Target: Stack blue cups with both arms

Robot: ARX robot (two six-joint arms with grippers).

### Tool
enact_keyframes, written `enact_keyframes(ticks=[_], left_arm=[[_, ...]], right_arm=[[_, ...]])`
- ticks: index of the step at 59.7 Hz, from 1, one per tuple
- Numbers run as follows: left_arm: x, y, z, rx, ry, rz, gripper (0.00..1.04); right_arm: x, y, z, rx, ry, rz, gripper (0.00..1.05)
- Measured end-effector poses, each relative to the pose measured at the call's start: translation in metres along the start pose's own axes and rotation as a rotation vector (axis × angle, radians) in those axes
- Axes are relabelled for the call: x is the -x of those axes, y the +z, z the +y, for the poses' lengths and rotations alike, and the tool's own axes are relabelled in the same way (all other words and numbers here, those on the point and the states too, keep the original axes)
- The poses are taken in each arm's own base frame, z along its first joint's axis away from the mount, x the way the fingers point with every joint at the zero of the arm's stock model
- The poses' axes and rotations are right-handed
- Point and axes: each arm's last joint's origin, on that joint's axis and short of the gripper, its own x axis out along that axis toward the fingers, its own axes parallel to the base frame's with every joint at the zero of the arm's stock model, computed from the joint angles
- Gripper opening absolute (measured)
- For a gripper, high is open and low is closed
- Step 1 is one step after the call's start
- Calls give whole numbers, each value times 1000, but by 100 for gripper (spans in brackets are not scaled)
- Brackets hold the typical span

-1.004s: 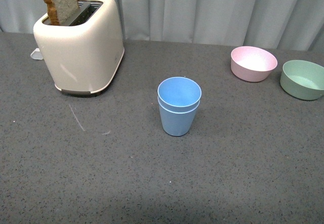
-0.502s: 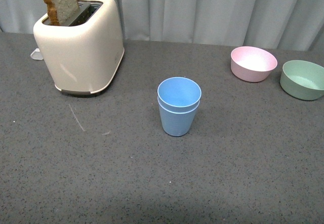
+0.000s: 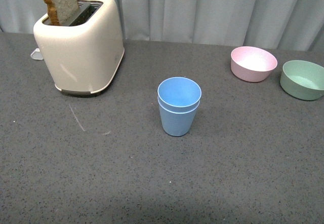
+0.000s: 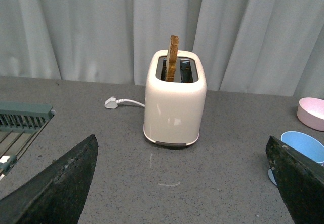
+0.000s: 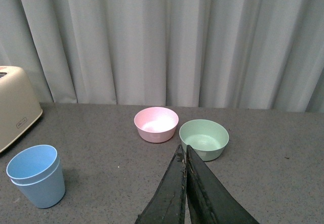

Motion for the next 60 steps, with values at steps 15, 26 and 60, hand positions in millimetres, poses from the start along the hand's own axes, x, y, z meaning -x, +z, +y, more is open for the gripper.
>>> enact_keyframes(ticks=[15, 26, 60], left_arm=[[0, 0, 0, 0, 0, 0, 98], [0, 0, 0, 0, 0, 0, 98], [0, 0, 0, 0, 0, 0, 98]], right_arm=[[10, -2, 0, 0, 3, 5, 1], [10, -2, 0, 2, 3, 5, 27], [10, -2, 0, 1, 3, 5, 95]])
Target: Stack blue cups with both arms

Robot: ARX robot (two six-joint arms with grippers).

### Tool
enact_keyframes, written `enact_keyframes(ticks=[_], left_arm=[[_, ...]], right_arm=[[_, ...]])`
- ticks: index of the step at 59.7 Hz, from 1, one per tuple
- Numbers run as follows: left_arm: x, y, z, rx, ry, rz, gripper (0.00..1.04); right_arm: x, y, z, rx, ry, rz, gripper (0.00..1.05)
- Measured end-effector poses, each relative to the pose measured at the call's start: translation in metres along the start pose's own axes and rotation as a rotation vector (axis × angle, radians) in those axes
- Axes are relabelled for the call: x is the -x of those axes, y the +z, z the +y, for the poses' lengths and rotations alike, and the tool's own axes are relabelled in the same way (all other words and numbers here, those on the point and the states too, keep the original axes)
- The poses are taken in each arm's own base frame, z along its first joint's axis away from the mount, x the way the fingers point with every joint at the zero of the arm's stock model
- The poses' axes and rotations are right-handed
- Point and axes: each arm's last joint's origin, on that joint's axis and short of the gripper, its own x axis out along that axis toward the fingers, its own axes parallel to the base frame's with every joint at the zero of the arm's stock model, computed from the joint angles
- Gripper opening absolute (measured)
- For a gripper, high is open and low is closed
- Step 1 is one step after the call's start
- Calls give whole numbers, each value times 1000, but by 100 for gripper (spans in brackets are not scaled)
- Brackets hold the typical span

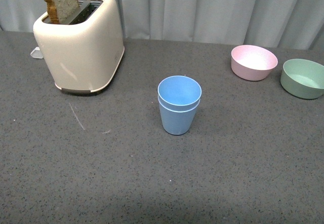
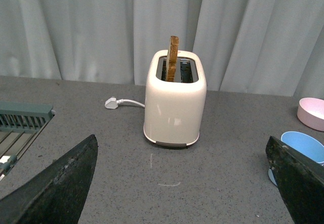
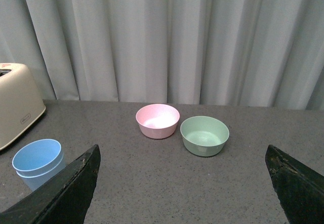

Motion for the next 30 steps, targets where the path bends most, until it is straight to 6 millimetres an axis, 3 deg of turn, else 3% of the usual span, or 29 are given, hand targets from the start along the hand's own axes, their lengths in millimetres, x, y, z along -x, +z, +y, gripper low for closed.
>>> enact_keyframes(ticks=[30], left_arm=[[0, 0, 0, 0, 0, 0, 98]], right_arm=[[0, 0, 0, 0, 0, 0, 95]])
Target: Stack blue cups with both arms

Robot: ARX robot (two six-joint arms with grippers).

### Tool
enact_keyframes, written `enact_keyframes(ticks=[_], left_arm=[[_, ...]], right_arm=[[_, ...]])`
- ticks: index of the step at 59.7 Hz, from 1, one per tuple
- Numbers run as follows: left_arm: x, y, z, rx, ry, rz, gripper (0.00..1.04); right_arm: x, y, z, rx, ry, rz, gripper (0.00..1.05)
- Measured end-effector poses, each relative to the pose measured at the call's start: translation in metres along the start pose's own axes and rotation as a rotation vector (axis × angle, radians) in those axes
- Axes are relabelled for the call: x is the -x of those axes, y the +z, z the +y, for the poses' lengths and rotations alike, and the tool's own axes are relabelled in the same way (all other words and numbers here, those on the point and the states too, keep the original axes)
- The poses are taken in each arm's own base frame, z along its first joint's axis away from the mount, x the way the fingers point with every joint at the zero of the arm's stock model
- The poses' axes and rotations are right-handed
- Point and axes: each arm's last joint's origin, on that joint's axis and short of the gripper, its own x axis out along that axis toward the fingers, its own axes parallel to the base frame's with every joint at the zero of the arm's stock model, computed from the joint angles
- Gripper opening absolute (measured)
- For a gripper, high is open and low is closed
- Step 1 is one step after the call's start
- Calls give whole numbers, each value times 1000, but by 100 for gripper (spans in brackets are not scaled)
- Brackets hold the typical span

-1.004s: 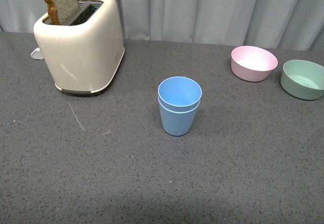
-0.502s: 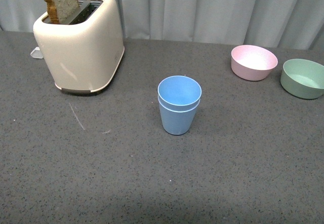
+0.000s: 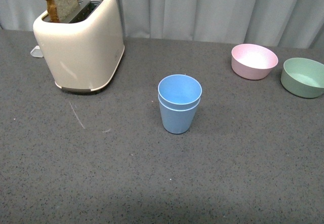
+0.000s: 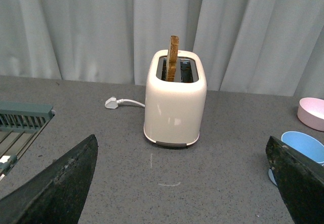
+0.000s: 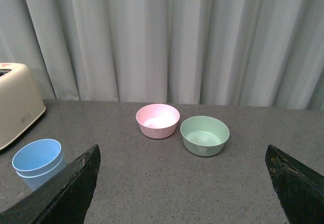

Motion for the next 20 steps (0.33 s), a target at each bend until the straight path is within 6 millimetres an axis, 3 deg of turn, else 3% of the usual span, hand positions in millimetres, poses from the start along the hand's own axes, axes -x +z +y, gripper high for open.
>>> enact_keyframes(ticks=[20], left_arm=[[0, 0, 0, 0, 0, 0, 98]], right_arm=[[0, 0, 0, 0, 0, 0, 95]])
